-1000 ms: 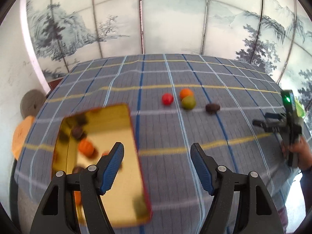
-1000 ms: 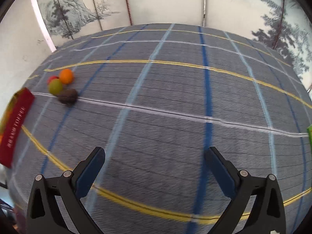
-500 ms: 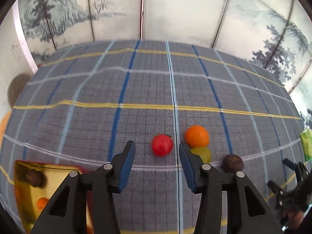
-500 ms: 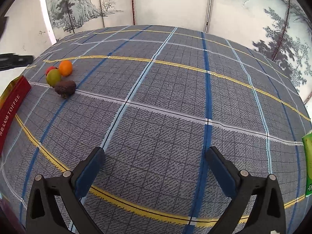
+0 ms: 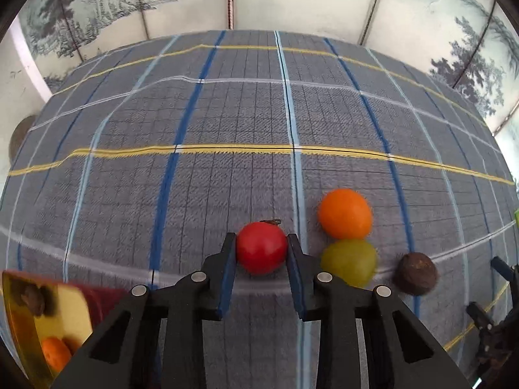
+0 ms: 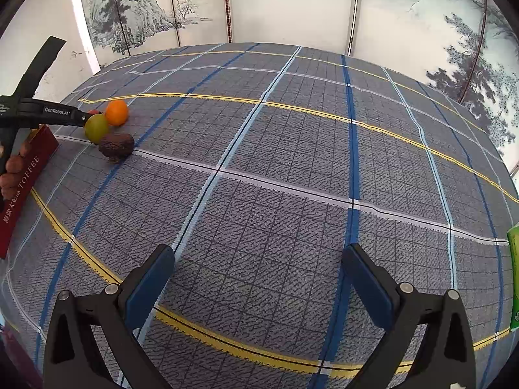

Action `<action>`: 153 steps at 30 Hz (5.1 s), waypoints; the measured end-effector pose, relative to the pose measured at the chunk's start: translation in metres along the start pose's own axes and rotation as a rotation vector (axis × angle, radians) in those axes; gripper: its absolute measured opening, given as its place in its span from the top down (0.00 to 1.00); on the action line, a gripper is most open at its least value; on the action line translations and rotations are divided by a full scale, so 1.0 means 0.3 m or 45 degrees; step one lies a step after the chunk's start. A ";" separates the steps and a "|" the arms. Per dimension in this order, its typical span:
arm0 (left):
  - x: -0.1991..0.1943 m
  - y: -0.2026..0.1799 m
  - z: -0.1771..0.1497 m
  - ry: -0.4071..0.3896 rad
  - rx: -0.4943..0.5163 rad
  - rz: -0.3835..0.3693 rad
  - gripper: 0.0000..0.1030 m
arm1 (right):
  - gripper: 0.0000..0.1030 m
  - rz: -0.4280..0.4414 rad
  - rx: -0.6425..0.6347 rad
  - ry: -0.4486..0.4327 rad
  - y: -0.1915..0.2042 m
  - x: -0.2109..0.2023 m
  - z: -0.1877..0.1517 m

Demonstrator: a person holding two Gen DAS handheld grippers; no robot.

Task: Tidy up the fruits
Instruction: 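Carry the red tomato over the tin with the left gripper while the right gripper grasps a dark brown fruit, then lower the red tomato into the tin and open the left gripper, then carry the dark brown fruit into the tin and open the right gripper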

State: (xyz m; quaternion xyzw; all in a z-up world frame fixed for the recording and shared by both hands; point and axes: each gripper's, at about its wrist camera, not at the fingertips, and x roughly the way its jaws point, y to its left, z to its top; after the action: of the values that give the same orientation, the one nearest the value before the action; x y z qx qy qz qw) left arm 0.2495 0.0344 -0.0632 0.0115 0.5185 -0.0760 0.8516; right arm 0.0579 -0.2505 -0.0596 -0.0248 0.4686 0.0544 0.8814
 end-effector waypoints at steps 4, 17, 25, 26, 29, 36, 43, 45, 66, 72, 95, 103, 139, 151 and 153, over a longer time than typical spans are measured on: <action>-0.148 -0.024 -0.088 -0.104 -0.007 0.007 0.70 | 0.00 -0.018 0.002 0.006 0.000 0.007 0.008; -0.464 -0.025 -0.431 -0.148 -0.082 -0.135 0.70 | 0.01 0.102 0.036 -0.059 0.016 -0.033 0.030; -0.573 0.032 -0.535 -0.191 -0.123 -0.122 0.70 | 0.11 0.308 -0.236 -0.132 0.238 -0.007 0.153; -0.588 0.045 -0.547 -0.199 -0.133 -0.117 0.70 | 0.15 0.313 -0.279 -0.125 0.268 0.013 0.168; -0.617 0.075 -0.570 -0.214 -0.157 -0.097 0.70 | 0.23 0.331 -0.353 -0.096 0.330 0.074 0.208; -0.653 0.146 -0.615 -0.223 -0.221 -0.073 0.70 | 0.33 0.314 -0.411 -0.034 0.404 0.194 0.267; -0.661 0.210 -0.655 -0.233 -0.292 -0.051 0.70 | 0.67 0.370 -0.274 -0.032 0.370 0.150 0.251; -0.662 0.233 -0.674 -0.234 -0.302 -0.036 0.70 | 0.67 0.408 -0.219 -0.069 0.351 0.091 0.199; -0.583 0.396 -0.770 -0.216 -0.376 0.029 0.70 | 0.67 0.305 -0.092 -0.072 0.293 0.022 0.049; -0.551 0.405 -0.764 -0.206 -0.367 0.037 0.70 | 0.66 0.301 -0.094 -0.072 0.293 0.021 0.047; -0.489 0.402 -0.761 -0.223 -0.292 0.222 0.69 | 0.66 0.301 -0.095 -0.071 0.293 0.020 0.047; -0.486 0.399 -0.761 -0.220 -0.282 0.242 0.69 | 0.66 0.301 -0.096 -0.071 0.293 0.019 0.047; -0.560 0.378 -0.772 -0.315 -0.266 0.311 0.43 | 0.66 0.318 -0.146 -0.075 0.355 -0.020 0.018; -0.599 0.421 -0.807 -0.340 -0.318 0.295 0.43 | 0.66 0.638 -0.351 -0.175 0.703 -0.224 0.083; -0.611 0.428 -0.815 -0.345 -0.315 0.296 0.43 | 0.66 0.704 -0.394 -0.171 0.778 -0.240 0.089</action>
State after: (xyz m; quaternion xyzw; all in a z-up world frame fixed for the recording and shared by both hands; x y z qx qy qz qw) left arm -0.0306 0.2068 -0.0216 -0.0437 0.3999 0.0859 0.9115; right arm 0.0121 -0.0215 0.0166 -0.0265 0.3845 0.3639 0.8479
